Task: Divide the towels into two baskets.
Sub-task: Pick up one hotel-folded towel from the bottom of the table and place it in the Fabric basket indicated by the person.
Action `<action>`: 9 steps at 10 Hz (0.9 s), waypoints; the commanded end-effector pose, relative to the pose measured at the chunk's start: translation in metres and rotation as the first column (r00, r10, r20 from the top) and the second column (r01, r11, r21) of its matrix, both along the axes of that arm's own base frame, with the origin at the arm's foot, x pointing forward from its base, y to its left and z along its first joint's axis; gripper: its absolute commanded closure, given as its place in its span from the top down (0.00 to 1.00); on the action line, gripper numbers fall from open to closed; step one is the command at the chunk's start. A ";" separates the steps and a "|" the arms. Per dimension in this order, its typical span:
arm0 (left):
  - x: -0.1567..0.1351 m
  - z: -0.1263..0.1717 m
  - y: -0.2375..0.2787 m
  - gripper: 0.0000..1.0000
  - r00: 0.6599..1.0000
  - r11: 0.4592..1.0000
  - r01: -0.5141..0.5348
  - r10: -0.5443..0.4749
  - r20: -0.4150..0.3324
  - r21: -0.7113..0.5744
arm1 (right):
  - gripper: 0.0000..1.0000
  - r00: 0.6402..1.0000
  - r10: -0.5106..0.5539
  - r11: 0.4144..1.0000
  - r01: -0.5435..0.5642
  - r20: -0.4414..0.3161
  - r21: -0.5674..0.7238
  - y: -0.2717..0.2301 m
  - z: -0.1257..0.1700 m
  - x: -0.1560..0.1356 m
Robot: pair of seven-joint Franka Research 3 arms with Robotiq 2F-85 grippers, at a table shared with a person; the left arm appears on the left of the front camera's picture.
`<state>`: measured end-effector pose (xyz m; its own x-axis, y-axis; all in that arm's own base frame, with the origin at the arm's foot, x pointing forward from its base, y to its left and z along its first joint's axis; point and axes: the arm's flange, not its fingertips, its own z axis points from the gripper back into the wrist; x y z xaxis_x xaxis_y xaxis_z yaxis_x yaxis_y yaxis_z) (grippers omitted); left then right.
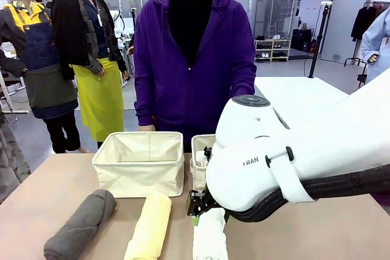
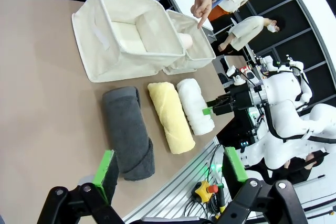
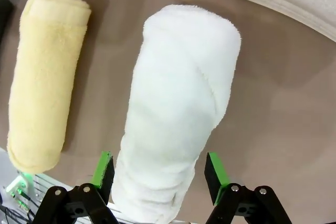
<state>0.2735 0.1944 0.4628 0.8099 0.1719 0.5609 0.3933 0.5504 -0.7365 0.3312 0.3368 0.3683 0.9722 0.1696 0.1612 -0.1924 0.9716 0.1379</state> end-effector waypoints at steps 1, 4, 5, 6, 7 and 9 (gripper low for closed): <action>-0.001 0.002 0.003 1.00 0.999 1.000 0.009 -0.008 0.031 -0.018 | 0.88 0.997 -0.071 0.997 0.072 0.017 -0.027 0.022 -0.008 0.003; -0.001 0.002 0.003 1.00 0.999 1.000 0.009 -0.008 0.031 -0.018 | 0.88 0.991 -0.137 0.990 0.137 -0.002 -0.042 0.022 -0.021 0.012; -0.001 0.002 0.003 1.00 0.999 1.000 0.009 -0.008 0.031 -0.018 | 0.88 0.989 -0.148 0.988 0.147 -0.017 -0.046 0.022 -0.026 0.015; -0.001 0.002 0.003 1.00 0.999 1.000 0.009 -0.008 0.031 -0.018 | 0.88 0.988 -0.155 0.987 0.154 -0.025 -0.049 0.023 -0.032 0.017; -0.001 0.002 0.003 1.00 0.999 1.000 0.009 -0.008 0.031 -0.018 | 0.88 0.987 -0.159 0.986 0.157 -0.027 -0.061 0.024 -0.038 0.019; -0.001 0.002 0.003 1.00 0.999 1.000 0.009 -0.008 0.031 -0.018 | 0.88 0.987 -0.154 0.986 0.151 -0.038 -0.066 0.023 -0.045 0.022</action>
<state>0.2735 0.1944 0.4628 0.8099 0.1719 0.5609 0.3933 0.5503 -0.7366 0.3504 0.3486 0.3298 0.9936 0.0656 0.0924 -0.0744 0.9927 0.0951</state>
